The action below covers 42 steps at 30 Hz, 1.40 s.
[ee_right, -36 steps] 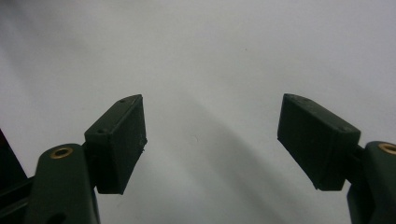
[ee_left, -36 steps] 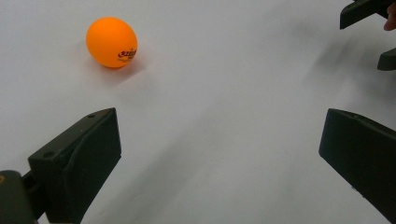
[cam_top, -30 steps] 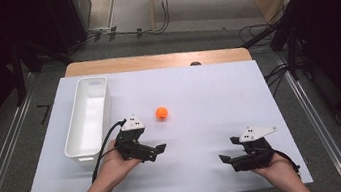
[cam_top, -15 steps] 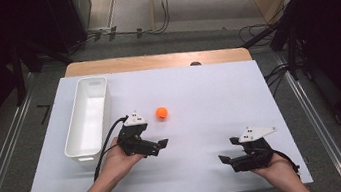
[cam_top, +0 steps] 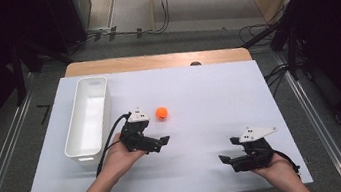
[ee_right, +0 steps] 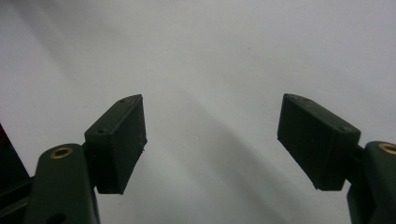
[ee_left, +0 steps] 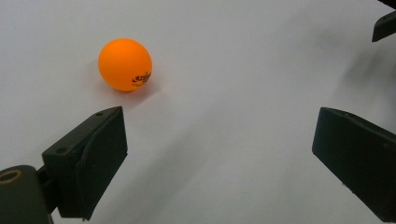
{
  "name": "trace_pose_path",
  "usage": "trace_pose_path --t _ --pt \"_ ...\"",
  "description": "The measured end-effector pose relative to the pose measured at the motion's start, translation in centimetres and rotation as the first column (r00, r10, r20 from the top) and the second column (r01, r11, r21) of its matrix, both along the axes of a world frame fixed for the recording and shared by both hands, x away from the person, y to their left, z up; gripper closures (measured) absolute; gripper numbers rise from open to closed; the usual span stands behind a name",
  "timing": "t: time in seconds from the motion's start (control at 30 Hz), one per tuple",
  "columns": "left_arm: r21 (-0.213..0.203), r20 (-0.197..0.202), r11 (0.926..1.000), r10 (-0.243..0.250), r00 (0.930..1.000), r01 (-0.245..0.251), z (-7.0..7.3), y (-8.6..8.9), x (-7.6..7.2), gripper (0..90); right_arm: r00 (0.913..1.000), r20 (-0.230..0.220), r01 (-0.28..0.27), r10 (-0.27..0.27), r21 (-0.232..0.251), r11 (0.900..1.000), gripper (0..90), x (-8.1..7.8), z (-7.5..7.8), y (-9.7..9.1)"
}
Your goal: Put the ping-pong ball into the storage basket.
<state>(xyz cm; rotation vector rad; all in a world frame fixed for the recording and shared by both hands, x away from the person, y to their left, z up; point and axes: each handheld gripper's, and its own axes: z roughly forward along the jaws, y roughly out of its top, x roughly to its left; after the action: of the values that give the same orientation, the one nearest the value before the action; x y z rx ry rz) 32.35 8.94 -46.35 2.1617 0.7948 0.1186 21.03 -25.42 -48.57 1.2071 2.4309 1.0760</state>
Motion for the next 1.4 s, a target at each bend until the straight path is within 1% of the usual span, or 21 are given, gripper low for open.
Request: trace_pose_path --t 0.17,0.2,0.3,0.33,0.4,0.47,0.6,0.67,0.77,0.8,0.9,1.0,1.4 --pt "0.006 0.007 1.0 -0.004 1.0 0.004 0.2 -0.2 0.3 3.1 1.0 -0.004 0.003 -0.003 0.001 1.0 22.1 0.0 0.0 0.0" --pt "-0.004 0.0 1.0 0.003 1.0 -0.003 0.2 -0.3 0.3 3.1 1.0 -0.004 0.003 -0.003 0.001 1.0 22.1 0.0 0.0 0.0" --pt "-0.003 0.003 1.0 -0.008 1.0 0.008 0.5 -0.4 0.4 3.1 1.0 -0.003 0.003 -0.003 0.0 1.0 22.1 0.0 0.0 0.0" --pt "-0.012 0.005 0.9999 -0.006 1.0 0.006 0.5 -0.4 0.5 3.1 1.0 -0.004 0.003 -0.003 0.0 1.0 22.1 0.0 0.0 0.0" --pt "-0.021 -0.004 0.9998 -0.001 1.0 0.001 0.5 -0.5 0.6 3.3 1.0 -0.004 0.002 -0.002 0.001 1.0 22.1 0.0 0.0 0.0" --pt "-0.013 -0.007 0.9999 -0.005 1.0 0.005 0.6 -0.5 0.8 3.6 1.0 -0.004 0.003 -0.003 0.0 1.0 22.1 0.0 0.0 0.0" --pt "-0.01 -0.006 1.0 0.0 1.0 0.0 0.6 -0.7 1.2 3.6 1.0 -0.004 0.003 -0.003 0.0 1.0 22.1 0.0 0.0 0.0" --pt "-0.003 0.001 1.0 -0.004 1.0 0.004 0.6 -0.8 1.4 3.6 1.0 -0.004 0.003 -0.003 0.0 1.0 22.1 0.0 0.0 -0.1" --pt "-0.005 0.003 1.0 0.001 1.0 -0.001 0.6 -1.1 1.6 3.6 1.0 -0.004 0.003 -0.003 0.001 1.0 22.1 0.0 0.0 -0.1" --pt "-0.001 0.006 1.0 -0.005 1.0 0.005 0.7 -1.1 1.8 3.6 1.0 -0.005 0.005 -0.005 0.001 1.0 22.1 0.0 0.0 -0.1" --pt "-0.012 0.001 0.9999 0.006 1.0 -0.006 0.6 -1.3 2.0 3.7 1.0 -0.005 0.003 -0.003 0.0 1.0 22.0 0.0 0.0 -0.1" --pt "0.002 0.001 1.0 0.005 1.0 -0.005 0.6 -1.5 2.3 3.6 1.0 -0.007 0.005 -0.005 0.001 1.0 22.1 0.0 0.0 -0.1" --pt "0.008 -0.002 0.9999 0.008 1.0 -0.008 1.0 -1.8 3.0 3.6 1.0 -0.007 0.003 -0.003 0.002 1.0 22.1 0.0 0.0 -0.1"
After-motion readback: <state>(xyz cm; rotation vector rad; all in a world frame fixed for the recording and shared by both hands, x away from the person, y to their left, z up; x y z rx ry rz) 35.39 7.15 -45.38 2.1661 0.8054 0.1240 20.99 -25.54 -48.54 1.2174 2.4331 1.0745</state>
